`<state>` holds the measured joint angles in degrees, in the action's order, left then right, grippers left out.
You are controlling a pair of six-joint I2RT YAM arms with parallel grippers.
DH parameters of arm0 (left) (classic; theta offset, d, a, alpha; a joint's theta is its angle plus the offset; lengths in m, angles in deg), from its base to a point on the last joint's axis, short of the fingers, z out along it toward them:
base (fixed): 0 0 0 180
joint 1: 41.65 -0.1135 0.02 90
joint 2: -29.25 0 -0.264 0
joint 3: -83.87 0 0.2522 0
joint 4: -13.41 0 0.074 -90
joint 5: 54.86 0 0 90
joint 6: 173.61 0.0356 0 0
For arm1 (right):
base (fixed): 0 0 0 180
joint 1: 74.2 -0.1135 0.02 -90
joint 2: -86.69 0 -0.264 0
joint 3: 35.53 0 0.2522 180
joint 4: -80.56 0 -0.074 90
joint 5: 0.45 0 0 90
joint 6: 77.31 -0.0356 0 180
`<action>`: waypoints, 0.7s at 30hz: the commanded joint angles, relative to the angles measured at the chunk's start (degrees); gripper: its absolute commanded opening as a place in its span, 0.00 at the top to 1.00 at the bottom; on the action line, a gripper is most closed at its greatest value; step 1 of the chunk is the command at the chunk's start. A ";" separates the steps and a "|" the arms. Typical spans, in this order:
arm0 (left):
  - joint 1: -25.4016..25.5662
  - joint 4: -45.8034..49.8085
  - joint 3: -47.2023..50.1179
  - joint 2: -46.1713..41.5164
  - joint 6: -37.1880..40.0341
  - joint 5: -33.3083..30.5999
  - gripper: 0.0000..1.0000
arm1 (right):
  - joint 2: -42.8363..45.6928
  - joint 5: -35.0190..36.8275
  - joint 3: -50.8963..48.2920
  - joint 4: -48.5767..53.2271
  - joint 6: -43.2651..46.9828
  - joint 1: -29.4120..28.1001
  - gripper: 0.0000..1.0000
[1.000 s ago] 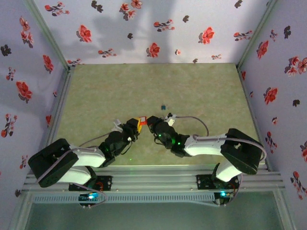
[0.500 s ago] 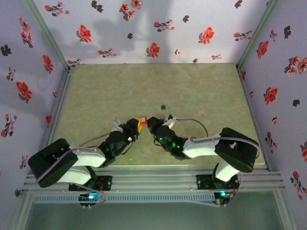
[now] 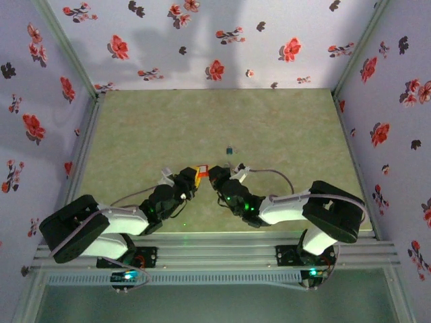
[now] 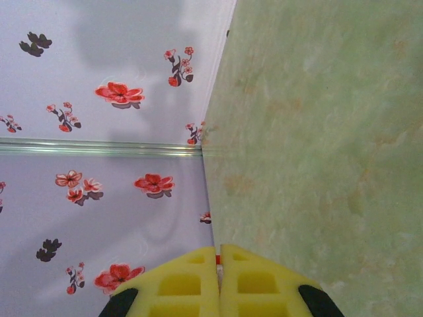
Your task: Lock with the key
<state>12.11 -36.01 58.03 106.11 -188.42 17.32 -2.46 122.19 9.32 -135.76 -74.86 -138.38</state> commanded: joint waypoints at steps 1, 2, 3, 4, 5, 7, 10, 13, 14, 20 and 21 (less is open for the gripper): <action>0.39 -2.21 -1.19 -1.55 1.93 -0.88 1.00 | 0.73 5.04 -1.81 1.91 1.77 0.20 1.00; 0.38 -2.05 -1.06 -1.70 1.91 -0.88 1.00 | 0.88 5.23 -1.98 1.91 1.59 0.20 1.00; 0.38 -1.91 -1.03 -1.78 2.05 -0.92 1.00 | 0.95 5.36 -2.13 1.84 1.43 0.20 1.00; 0.38 -1.73 -0.98 -1.96 2.06 -1.03 1.00 | 1.01 5.50 -2.25 1.76 1.41 0.20 1.00; 0.43 -1.53 -0.93 -2.13 2.04 -1.03 1.00 | 1.14 5.60 -2.35 1.77 1.31 0.18 1.00; 0.39 -0.99 -0.95 -2.51 2.30 -1.15 1.00 | 1.25 5.84 -2.53 1.92 1.15 0.20 1.00; 0.40 0.02 -0.96 -3.35 2.51 -1.33 1.00 | 1.44 6.18 -2.92 1.99 0.74 0.19 1.00; 0.39 0.98 -0.84 -4.22 2.68 -1.62 1.00 | 1.71 6.61 -3.26 1.96 0.53 0.28 1.00; 0.42 1.34 -0.92 -4.52 2.84 -1.70 1.00 | 1.87 6.65 -3.34 1.90 0.52 0.29 1.00; 0.43 3.23 -0.77 -6.02 3.17 -2.04 1.00 | 2.63 7.21 -3.99 2.09 0.21 0.32 1.00; 0.42 3.53 -0.82 -6.19 3.21 -2.13 1.00 | 2.72 7.20 -4.11 2.10 0.19 0.37 1.00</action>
<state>12.72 -31.96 58.03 102.04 -187.13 17.82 -0.45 122.39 7.29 -137.29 -75.43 -138.99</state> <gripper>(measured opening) 0.251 0.053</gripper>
